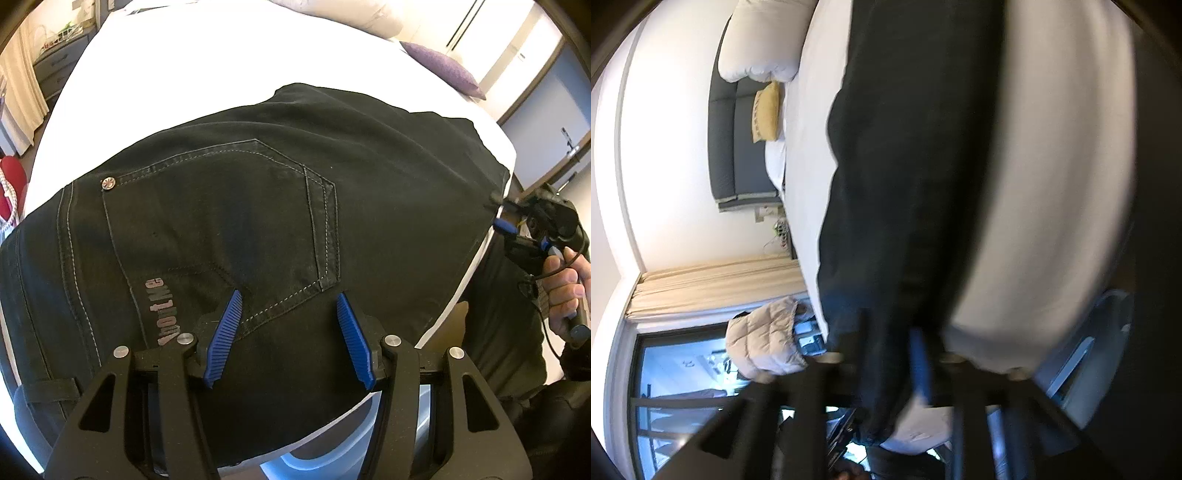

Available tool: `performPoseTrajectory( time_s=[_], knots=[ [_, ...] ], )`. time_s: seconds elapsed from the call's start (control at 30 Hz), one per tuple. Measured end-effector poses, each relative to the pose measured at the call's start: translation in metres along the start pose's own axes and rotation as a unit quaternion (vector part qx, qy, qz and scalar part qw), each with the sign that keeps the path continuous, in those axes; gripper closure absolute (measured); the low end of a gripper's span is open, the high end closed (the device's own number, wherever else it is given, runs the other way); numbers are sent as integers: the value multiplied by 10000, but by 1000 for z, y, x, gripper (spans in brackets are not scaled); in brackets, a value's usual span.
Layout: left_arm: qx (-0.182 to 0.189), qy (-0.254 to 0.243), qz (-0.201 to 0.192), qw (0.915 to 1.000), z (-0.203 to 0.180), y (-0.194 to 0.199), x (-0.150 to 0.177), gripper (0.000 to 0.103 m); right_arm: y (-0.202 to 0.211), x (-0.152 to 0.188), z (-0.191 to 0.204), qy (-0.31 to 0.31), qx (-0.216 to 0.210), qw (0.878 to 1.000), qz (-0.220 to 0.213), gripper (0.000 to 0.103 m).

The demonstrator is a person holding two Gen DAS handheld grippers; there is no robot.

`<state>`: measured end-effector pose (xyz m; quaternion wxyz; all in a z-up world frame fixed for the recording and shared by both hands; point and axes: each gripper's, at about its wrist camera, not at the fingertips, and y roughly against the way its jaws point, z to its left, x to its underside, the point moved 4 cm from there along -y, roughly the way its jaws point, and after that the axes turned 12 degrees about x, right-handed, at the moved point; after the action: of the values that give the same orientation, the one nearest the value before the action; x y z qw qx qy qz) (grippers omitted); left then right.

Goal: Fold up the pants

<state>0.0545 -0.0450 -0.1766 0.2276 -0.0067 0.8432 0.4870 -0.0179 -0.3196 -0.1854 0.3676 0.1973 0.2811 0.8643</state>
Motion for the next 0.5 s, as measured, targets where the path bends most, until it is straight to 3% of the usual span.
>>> performPoseTrajectory(
  time_s=[0.1,0.13,0.17,0.2,0.23,0.5],
  knots=[
    [-52,-30,34,10000,-1,2,2,50,-10,8,13,315,-2,9994,159,56],
    [-65,-46,40,10000,-2,2,3,50,-17,12,18,383,-8,9988,293,61],
    [-69,-52,42,10000,-2,2,3,50,-24,15,20,422,2,9982,416,70],
    [-70,-53,44,10000,-2,3,4,50,-34,19,21,475,61,9972,569,93],
    [-73,-51,48,9999,-2,3,5,50,-43,24,19,524,170,9959,720,97],
    [-48,-67,57,9999,0,6,9,51,-39,25,1,559,443,9955,628,102]
  ],
)
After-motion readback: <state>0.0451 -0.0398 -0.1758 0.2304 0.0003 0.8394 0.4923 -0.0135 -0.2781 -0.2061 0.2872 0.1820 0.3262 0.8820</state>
